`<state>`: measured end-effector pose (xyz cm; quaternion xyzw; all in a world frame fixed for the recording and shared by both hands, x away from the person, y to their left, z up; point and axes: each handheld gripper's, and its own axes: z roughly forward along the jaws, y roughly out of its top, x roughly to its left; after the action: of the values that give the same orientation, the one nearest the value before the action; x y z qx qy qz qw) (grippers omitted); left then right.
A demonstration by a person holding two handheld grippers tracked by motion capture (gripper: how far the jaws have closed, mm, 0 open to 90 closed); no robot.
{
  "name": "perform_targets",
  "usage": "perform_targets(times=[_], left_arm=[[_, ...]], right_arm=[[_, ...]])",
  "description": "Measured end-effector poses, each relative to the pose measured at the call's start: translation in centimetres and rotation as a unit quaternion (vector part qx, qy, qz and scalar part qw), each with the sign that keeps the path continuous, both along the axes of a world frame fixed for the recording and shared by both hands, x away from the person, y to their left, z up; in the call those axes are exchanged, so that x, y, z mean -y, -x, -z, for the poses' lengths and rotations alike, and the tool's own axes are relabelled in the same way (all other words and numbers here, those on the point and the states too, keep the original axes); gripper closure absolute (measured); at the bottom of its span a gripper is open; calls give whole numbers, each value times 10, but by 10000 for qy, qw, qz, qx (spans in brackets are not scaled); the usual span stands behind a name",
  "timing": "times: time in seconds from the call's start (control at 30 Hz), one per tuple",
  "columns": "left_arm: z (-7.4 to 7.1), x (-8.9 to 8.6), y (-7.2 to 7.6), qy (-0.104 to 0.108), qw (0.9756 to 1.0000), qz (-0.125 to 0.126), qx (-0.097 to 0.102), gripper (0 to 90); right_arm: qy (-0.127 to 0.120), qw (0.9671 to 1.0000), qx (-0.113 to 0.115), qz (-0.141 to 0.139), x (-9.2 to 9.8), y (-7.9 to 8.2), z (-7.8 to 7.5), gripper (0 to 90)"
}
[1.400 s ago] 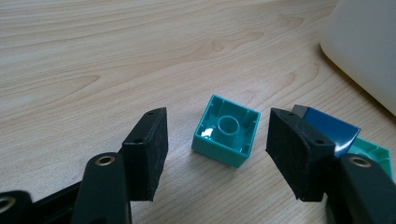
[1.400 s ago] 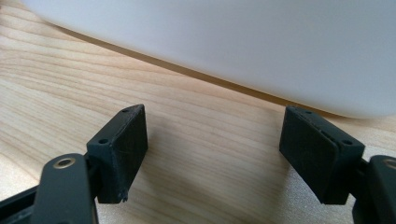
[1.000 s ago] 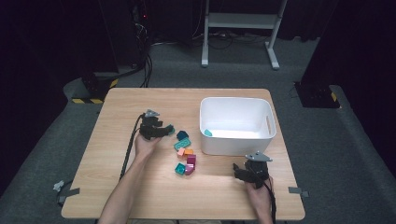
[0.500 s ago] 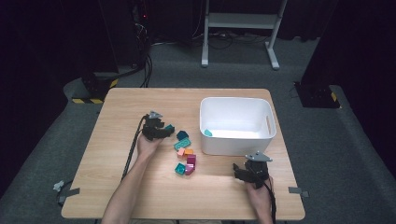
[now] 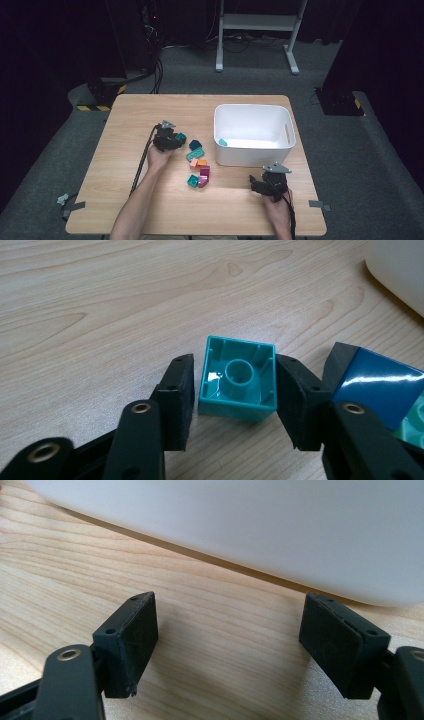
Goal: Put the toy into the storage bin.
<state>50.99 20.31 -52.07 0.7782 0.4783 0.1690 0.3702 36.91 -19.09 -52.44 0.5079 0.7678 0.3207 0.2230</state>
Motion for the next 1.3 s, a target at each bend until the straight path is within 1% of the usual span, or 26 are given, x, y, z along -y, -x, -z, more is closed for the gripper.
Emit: perform_targets(times=[0.1,0.27,0.4,0.47,0.5,0.53,0.6,0.7,0.8,0.87,0.97,1.2,1.3], left_arm=[[-1,-1,0,8,10000,6,-33,570],[-1,-1,1,3,10000,-4,-48,580],[-4,-2,6,87,9999,35,-51,583],[-7,-4,9,140,9998,116,-96,584],[-9,-4,11,114,9998,153,-95,584],[-12,-5,12,101,9998,170,-88,585],[-16,-7,15,155,9998,149,-61,585],[-23,-10,18,153,9998,152,-18,585],[-28,-12,21,232,9996,170,-10,585],[-30,-12,23,210,9996,198,18,585],[-34,-13,28,107,9998,134,124,584],[-40,-15,34,214,9995,182,158,584],[-45,-16,38,242,9993,255,158,584]], right_arm=[[2,10000,2,-2,0,0,0,233],[1,10000,0,-1,0,0,0,233],[1,10000,0,-1,0,0,0,233],[0,10000,0,0,0,0,0,233],[1,10000,0,0,0,0,0,233],[0,10000,-1,-1,0,0,0,233],[1,10000,1,-1,0,0,0,233],[-1,10000,-1,0,0,0,0,233],[0,10000,-1,-1,0,0,0,233],[0,10000,0,0,0,0,0,233],[0,10000,-1,0,0,0,0,233],[0,10000,-1,0,0,0,0,233],[0,10000,-2,1,0,0,0,233]])
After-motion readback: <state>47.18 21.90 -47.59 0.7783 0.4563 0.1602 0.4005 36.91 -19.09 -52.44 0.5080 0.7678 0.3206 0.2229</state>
